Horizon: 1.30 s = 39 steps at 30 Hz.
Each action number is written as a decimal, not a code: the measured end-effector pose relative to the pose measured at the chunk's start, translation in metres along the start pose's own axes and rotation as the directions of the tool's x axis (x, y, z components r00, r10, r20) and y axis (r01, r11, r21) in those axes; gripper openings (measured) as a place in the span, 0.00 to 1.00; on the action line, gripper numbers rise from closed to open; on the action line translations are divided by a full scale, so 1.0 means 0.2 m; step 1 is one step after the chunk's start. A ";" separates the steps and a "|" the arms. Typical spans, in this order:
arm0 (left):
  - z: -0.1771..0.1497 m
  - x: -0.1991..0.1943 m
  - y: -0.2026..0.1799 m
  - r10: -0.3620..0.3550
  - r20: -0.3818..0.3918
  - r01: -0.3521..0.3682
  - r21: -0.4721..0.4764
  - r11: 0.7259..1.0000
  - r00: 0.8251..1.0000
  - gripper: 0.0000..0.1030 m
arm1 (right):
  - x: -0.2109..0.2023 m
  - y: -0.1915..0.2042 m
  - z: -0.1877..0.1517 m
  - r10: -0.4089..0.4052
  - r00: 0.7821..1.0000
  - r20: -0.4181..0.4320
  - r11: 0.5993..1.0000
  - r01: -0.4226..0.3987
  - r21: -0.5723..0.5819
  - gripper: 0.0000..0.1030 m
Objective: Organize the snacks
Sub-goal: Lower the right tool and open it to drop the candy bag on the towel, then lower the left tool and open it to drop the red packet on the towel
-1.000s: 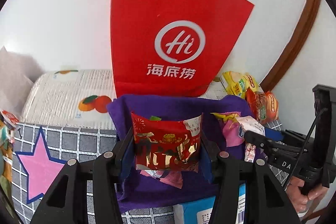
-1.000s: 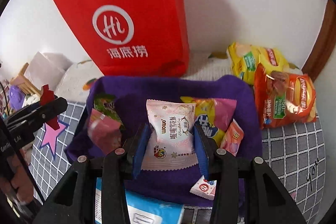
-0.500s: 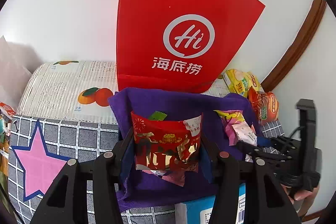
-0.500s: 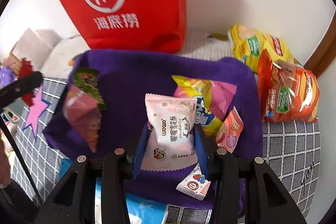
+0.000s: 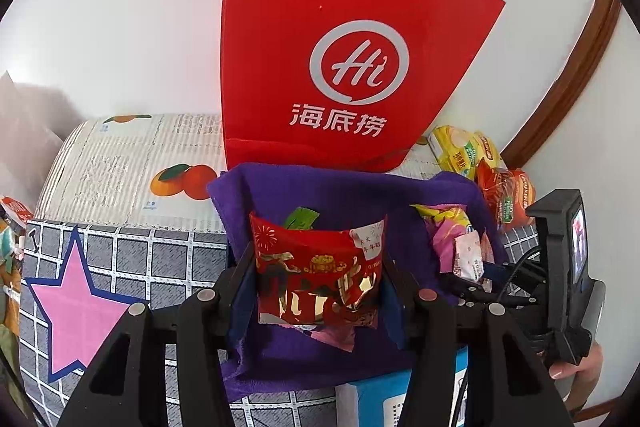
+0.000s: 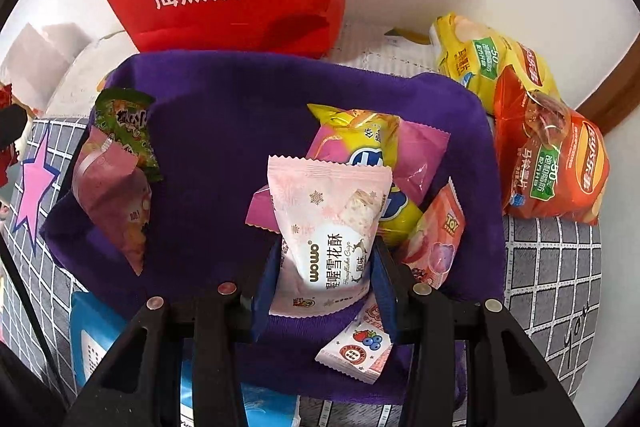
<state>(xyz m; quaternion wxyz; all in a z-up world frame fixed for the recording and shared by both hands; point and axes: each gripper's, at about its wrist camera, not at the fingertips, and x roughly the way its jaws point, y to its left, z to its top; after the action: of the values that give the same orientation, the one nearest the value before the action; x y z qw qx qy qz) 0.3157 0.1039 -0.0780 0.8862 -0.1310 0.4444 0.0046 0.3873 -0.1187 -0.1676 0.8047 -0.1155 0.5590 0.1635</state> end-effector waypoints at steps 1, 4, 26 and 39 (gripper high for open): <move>0.00 0.00 0.00 0.000 -0.003 0.000 -0.002 1.000 1.000 0.50 | 0.00 0.00 0.00 0.003 1.000 -0.001 1.000 -0.003 0.003 0.42; 0.00 0.02 0.01 0.002 -0.013 -0.002 -0.006 1.000 1.000 0.50 | 0.01 0.01 0.01 -0.002 1.000 -0.005 1.000 0.002 -0.002 0.43; -0.04 0.14 -0.05 -0.037 -0.134 0.040 0.019 0.999 0.990 0.51 | -0.24 -0.04 0.02 0.042 0.993 0.111 0.999 -0.045 0.030 0.54; -0.07 0.21 -0.09 -0.023 -0.199 0.030 0.036 0.999 0.980 0.51 | -0.28 -0.06 0.01 0.044 0.991 0.130 0.998 -0.049 0.039 0.55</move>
<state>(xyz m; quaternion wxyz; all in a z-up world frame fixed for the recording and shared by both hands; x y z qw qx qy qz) 0.3329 0.0796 -0.1156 0.8399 -0.1194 0.5286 -0.0290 0.3763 -0.1359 -0.1138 0.8372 -0.0748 0.5118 0.1775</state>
